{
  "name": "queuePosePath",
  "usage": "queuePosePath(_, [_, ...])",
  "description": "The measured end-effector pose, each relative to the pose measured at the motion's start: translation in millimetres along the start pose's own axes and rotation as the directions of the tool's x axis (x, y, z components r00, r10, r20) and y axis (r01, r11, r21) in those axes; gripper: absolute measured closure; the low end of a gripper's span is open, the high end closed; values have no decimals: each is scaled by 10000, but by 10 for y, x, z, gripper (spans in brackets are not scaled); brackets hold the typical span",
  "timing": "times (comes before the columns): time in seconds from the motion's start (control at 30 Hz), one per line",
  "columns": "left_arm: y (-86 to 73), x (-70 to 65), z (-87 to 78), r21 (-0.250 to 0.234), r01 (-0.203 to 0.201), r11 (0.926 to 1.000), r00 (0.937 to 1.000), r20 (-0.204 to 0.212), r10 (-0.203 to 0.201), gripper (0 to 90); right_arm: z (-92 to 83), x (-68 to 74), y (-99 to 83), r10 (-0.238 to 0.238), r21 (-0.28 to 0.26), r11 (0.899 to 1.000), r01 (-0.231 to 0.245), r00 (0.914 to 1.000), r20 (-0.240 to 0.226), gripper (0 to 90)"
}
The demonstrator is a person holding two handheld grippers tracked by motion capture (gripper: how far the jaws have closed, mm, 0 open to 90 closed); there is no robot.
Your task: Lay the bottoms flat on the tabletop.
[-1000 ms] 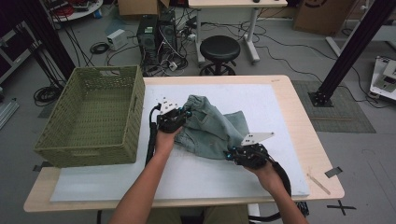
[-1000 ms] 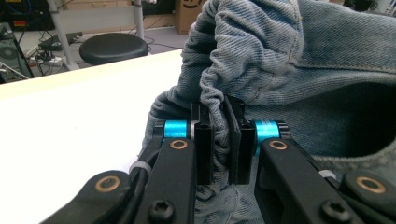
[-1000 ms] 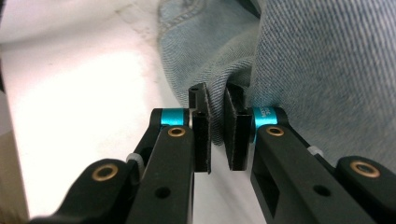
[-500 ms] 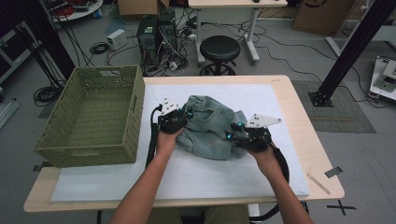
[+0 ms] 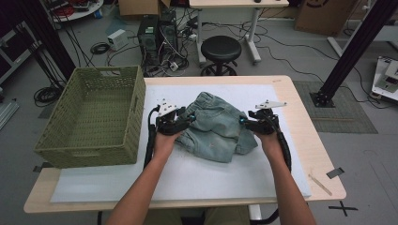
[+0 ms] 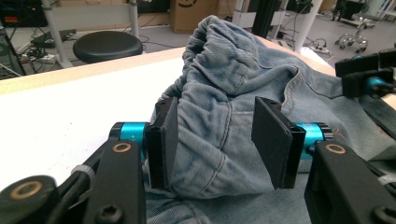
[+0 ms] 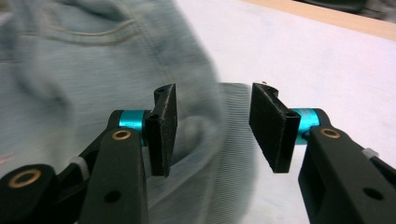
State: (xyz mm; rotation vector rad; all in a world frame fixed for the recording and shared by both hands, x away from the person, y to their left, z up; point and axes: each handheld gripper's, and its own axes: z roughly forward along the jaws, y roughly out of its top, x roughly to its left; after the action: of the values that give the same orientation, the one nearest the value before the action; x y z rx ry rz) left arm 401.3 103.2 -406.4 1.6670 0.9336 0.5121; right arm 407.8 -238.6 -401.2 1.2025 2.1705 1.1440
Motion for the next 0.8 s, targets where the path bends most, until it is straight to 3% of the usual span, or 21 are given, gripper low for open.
queuePosePath(0.07, [-7,-5,2,-68,-51,10000,9999,92,51,485,-12,32,-33,-110,-35,9999,107,9976,-689,476])
queuePosePath(0.13, [-11,-7,3,-128,-48,9999,9999,166,50,468,6,65,-71,-478,208,9986,485,9982,-362,409])
queuePosePath(0.2, [-18,-7,7,-203,-2,9998,9996,280,8,452,44,56,-115,-486,414,9979,497,9984,-276,387])
queuePosePath(0.23, [-20,-7,6,-202,-50,9998,9996,275,56,446,64,47,-135,-427,552,9975,447,9984,-359,424])
queuePosePath(0.33, [-38,1,1,-193,-41,9998,9997,227,45,446,87,39,-153,-572,881,9941,627,9963,-635,793])
queuePosePath(0.4, [-53,11,-7,-136,-8,9999,9998,195,11,448,75,5,-129,-450,677,9965,485,9976,-521,839])
queuePosePath(0.5, [-72,11,-23,-101,-11,9999,9999,137,13,449,43,-61,-66,-88,294,9995,73,9986,513,850])
queuePosePath(0.57, [-81,6,-36,-69,-62,10000,9999,133,63,448,17,-112,-22,452,-81,9990,-445,9919,1188,849])
queuePosePath(0.63, [-96,7,-44,-26,-76,10000,9999,154,77,448,16,-152,19,873,-118,9962,-866,9798,1800,847])
queuePosePath(0.8, [-144,3,-77,152,-65,9999,9998,184,62,431,52,-286,15,1291,-108,9911,-1324,9406,3139,845])
